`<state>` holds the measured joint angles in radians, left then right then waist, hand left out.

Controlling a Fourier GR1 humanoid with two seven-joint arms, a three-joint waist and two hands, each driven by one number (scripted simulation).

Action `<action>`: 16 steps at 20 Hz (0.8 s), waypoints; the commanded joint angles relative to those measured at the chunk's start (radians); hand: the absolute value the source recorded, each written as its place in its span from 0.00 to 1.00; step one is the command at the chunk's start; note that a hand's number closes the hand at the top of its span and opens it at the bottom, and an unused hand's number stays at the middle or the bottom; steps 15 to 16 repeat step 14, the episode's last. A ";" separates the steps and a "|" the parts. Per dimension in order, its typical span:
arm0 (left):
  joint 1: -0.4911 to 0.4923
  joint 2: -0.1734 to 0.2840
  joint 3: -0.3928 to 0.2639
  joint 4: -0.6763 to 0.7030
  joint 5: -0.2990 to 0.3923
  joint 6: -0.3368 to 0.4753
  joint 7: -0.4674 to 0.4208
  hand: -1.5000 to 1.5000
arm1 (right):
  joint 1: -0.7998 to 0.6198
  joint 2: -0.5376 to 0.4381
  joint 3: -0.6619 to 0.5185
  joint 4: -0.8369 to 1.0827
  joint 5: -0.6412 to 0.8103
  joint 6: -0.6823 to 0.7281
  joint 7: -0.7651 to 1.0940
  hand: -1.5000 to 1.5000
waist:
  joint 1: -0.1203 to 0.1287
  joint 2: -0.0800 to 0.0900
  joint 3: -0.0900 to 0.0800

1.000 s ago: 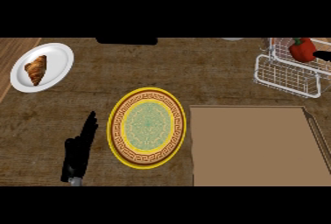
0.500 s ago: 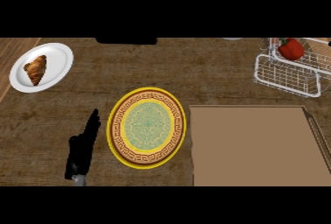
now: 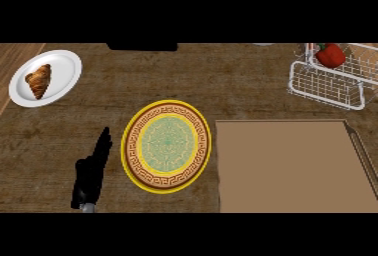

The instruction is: Pick the bell pepper from the tray and place it in the tiered basket

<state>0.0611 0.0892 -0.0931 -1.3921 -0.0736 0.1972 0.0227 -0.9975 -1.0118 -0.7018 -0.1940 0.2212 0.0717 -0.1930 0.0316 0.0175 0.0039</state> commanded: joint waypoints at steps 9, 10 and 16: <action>0.050 0.006 0.014 -0.018 0.022 -0.016 -0.021 0.50 | 0.302 -0.302 -0.137 0.089 -0.117 0.318 -0.062 0.00 | -0.030 -0.003 0.007; 0.049 -0.008 0.017 -0.005 0.021 -0.003 -0.046 0.50 | 0.317 -0.306 -0.142 0.095 -0.121 0.328 -0.067 0.00 | -0.032 0.000 0.008; 0.038 0.021 0.044 -0.010 0.033 -0.012 -0.015 0.50 | 0.396 -0.338 -0.159 0.107 -0.137 0.442 -0.107 0.00 | -0.046 -0.001 0.013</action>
